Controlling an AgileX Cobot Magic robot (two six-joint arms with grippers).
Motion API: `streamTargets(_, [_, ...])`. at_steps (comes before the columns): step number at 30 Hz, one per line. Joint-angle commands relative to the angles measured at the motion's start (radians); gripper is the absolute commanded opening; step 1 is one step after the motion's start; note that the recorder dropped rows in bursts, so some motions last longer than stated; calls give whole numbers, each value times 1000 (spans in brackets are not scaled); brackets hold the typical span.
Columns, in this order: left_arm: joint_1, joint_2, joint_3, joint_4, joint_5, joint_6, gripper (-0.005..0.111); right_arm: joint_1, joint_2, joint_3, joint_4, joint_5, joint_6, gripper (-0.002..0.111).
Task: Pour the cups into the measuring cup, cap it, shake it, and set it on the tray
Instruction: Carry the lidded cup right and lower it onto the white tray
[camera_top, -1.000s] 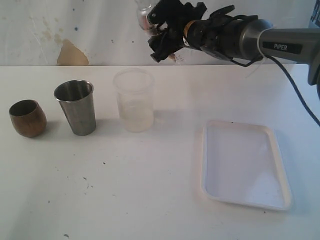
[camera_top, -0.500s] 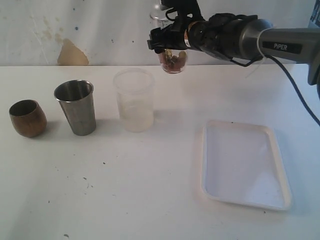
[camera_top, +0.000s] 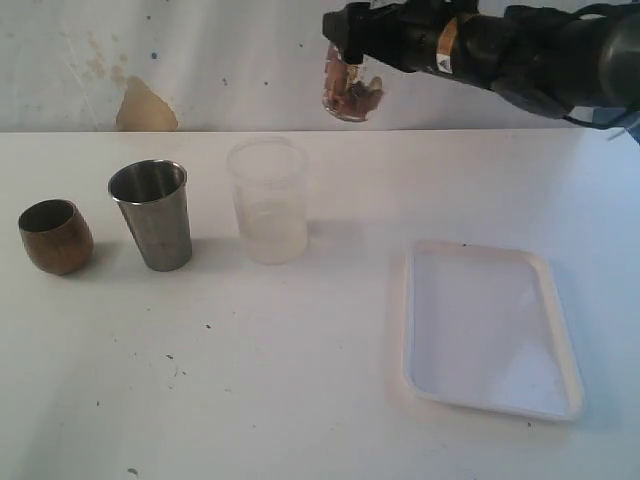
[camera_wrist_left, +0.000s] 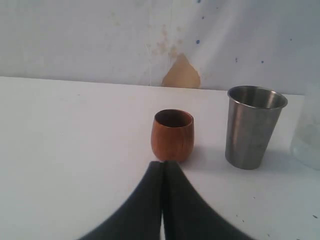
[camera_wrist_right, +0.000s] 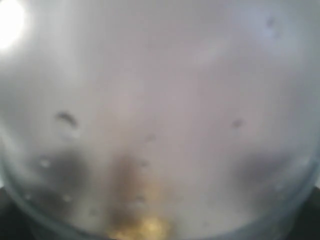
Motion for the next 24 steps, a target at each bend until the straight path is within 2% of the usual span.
streamTargets(1, [0, -4, 6, -4, -5, -2, 0, -75, -105, 119, -128, -8, 13, 0])
streamTargets(5, [0, -4, 6, -4, -5, -2, 0, -122, -205, 287, -170, -41, 13, 0])
streamTargets(11, [0, -4, 6, -4, -5, -2, 0, -170, -323, 541, -163, -260, -93, 0])
streamTargets(19, [0, -4, 6, -4, -5, -2, 0, -170, -390, 725, -152, -216, -253, 0])
streamTargets(24, [0, -4, 6, -4, -5, -2, 0, -170, -354, 821, 105, -226, -486, 0])
